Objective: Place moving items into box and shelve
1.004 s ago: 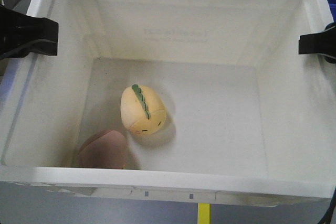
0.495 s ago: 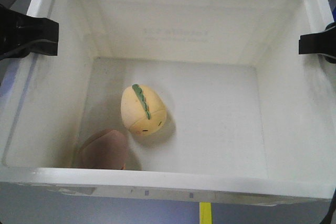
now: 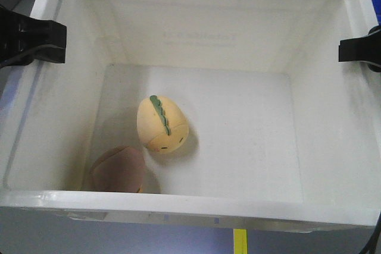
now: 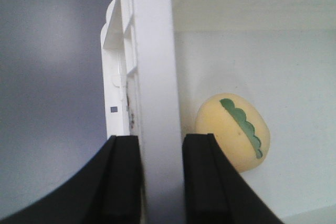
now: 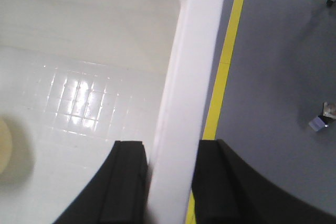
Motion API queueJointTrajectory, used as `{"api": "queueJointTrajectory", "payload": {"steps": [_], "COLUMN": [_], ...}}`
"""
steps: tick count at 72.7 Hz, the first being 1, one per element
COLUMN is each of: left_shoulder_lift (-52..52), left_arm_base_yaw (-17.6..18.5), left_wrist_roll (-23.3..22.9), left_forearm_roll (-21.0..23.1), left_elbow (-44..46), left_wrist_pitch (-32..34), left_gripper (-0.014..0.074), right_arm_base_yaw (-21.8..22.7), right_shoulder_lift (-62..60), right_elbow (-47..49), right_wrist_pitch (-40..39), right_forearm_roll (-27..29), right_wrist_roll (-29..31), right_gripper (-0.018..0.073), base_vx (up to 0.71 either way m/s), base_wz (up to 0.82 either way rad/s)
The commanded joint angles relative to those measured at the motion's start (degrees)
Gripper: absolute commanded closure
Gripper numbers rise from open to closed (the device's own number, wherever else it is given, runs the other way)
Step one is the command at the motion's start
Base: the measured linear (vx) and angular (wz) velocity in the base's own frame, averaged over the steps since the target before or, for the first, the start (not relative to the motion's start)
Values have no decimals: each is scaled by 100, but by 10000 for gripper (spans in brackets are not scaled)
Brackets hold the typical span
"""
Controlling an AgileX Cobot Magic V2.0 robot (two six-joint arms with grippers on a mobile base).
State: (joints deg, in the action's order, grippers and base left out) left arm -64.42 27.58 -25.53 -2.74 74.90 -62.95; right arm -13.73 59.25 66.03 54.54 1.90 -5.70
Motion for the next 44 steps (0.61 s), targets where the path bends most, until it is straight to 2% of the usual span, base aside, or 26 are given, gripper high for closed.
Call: {"api": "queueJointTrajectory", "payload": {"steps": [1,44], "left_shoulder_lift": [205,199], "left_arm_base_yaw": [-17,-17], "left_wrist_roll": [1,1], "left_forearm_roll": [-301,-301], "left_elbow": [227,227], "left_wrist_pitch": [622,622], "left_gripper": [602,602], "right_arm_base_yaw": [55,55], "right_shoulder_lift": [-136,-136], "right_elbow": [237,237], "right_wrist_pitch": [-680,-680], "right_forearm_roll": [-343,-343], "right_wrist_roll": [81,81], "right_gripper": [565,565], "base_vx": [55,56], "base_wz": [2,-4]}}
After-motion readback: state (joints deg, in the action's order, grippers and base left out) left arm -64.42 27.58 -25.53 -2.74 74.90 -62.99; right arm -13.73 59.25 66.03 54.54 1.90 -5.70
